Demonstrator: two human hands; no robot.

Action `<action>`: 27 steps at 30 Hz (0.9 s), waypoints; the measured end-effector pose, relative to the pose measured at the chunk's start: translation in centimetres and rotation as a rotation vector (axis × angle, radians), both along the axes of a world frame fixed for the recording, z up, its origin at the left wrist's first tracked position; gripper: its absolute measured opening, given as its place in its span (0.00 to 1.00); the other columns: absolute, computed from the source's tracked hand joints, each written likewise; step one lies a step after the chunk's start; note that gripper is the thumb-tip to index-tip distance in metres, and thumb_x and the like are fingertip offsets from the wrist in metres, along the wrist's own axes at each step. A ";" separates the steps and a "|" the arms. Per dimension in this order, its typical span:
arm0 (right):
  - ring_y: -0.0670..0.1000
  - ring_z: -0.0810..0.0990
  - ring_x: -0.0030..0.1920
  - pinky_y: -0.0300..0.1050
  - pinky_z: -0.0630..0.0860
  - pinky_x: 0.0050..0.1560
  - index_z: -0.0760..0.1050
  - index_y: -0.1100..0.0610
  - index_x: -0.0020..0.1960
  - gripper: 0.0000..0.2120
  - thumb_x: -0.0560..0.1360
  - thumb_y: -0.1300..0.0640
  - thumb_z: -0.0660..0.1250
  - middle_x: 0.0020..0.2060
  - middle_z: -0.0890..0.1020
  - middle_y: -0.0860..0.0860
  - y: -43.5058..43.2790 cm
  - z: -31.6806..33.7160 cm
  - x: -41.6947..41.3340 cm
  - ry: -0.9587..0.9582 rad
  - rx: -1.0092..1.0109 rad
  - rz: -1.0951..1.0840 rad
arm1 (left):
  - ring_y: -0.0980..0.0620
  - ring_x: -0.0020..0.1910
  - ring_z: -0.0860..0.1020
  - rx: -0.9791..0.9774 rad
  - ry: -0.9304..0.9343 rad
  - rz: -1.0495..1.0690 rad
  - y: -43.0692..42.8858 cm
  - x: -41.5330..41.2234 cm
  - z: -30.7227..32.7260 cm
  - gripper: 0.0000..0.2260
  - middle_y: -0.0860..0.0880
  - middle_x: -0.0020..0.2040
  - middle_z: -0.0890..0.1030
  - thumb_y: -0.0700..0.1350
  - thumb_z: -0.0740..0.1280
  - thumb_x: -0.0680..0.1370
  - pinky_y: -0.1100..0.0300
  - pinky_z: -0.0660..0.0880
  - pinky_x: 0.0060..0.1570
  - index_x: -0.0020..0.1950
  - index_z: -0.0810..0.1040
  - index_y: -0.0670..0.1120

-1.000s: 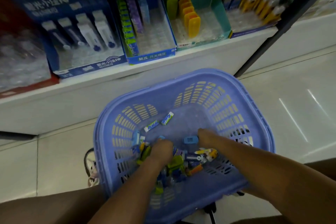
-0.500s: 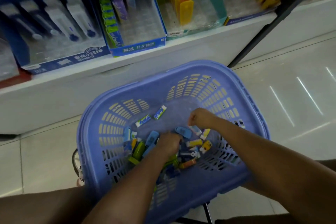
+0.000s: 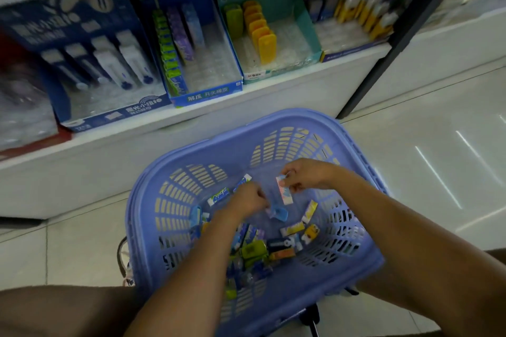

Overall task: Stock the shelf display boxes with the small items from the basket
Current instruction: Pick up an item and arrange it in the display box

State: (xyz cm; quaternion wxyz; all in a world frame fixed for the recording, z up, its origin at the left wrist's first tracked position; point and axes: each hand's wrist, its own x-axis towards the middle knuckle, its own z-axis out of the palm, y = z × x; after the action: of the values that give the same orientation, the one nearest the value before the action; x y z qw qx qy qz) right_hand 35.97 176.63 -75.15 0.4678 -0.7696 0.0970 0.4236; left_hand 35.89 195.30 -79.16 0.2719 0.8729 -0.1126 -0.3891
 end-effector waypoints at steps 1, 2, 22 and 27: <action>0.49 0.79 0.39 0.40 0.78 0.43 0.77 0.66 0.56 0.13 0.75 0.60 0.68 0.38 0.80 0.52 -0.2 0.7 0.2 0.012 0.064 -0.032 | 0.51 0.37 0.74 -0.027 -0.013 0.070 0.2 0.8 1.0 0.08 0.44 0.36 0.77 0.39 0.70 0.72 0.55 0.72 0.38 0.33 0.75 0.45; 0.48 0.80 0.41 0.39 0.78 0.43 0.79 0.65 0.55 0.11 0.75 0.61 0.69 0.39 0.81 0.52 -0.3 1.5 0.4 0.020 0.130 -0.062 | 0.52 0.35 0.75 -0.051 -0.020 0.136 0.5 1.5 2.0 0.09 0.46 0.35 0.78 0.41 0.70 0.72 0.58 0.72 0.36 0.33 0.75 0.45; 0.40 0.79 0.32 0.33 0.78 0.39 0.73 0.59 0.51 0.07 0.76 0.67 0.66 0.38 0.78 0.53 5.9 17.8 8.2 -0.906 0.107 -0.366 | 0.56 0.34 0.83 -1.360 0.131 1.196 7.5 4.5 18.1 0.05 0.49 0.33 0.84 0.36 0.62 0.79 0.64 0.80 0.39 0.47 0.77 0.40; 0.44 0.77 0.37 0.20 0.68 0.38 0.78 0.59 0.53 0.08 0.75 0.62 0.67 0.43 0.81 0.52 8.5 18.8 13.6 -1.171 -0.280 -0.219 | 0.55 0.37 0.83 -1.414 0.155 1.262 8.0 4.7 17.3 0.06 0.47 0.36 0.85 0.35 0.61 0.79 0.64 0.80 0.39 0.49 0.77 0.40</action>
State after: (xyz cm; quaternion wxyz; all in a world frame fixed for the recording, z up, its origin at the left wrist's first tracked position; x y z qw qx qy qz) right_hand 49.60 185.12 -56.35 0.3788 -0.9143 -0.0430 -0.1369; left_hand 40.63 203.28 -61.88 0.9040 0.3776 0.1884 -0.0689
